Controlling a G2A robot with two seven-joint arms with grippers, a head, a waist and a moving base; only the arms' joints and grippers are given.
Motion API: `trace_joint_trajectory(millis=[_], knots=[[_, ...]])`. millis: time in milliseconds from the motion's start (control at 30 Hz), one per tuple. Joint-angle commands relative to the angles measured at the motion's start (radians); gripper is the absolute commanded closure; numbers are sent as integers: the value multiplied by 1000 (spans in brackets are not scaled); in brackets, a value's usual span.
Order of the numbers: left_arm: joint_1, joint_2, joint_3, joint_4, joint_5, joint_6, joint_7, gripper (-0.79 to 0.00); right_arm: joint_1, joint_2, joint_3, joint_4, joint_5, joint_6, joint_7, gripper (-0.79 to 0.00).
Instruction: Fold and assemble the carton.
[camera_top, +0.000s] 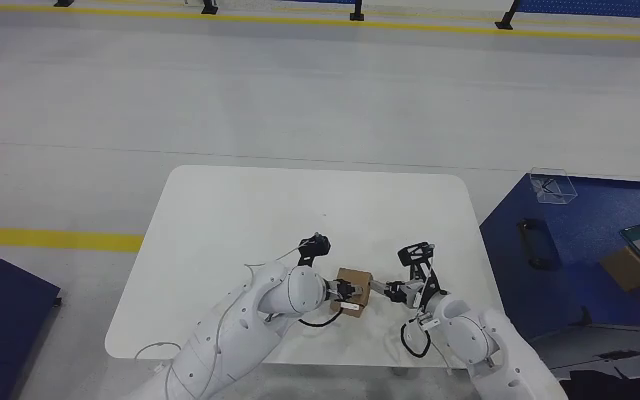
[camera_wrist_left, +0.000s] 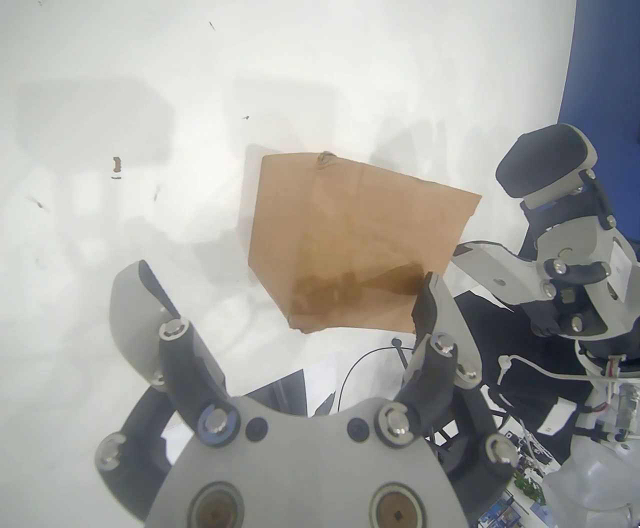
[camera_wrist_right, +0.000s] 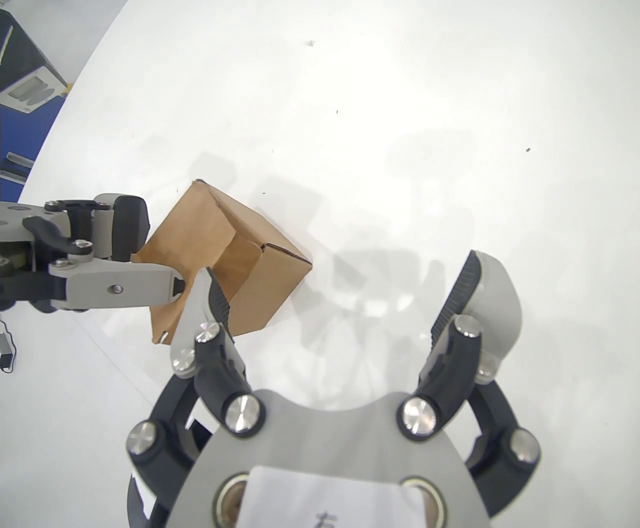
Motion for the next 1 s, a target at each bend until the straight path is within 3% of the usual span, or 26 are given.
trace_joint_trajectory(millis=[0,300,467,967], knots=[[7,2,-15,-13,-8,12,-1,-785,2,0,7,7,16,9,21,-785],[16,18,-111,-42,-90,39,-91,-785,83,2,64,72,316,-16,331,-785],[-12,24,-112,1,-61,83,-144,-785,131,6,97,119,460,6,459,-785],[-35,15,-78,49,-46,92,-157,-785,191,-1,11,137,382,91,403,-785]])
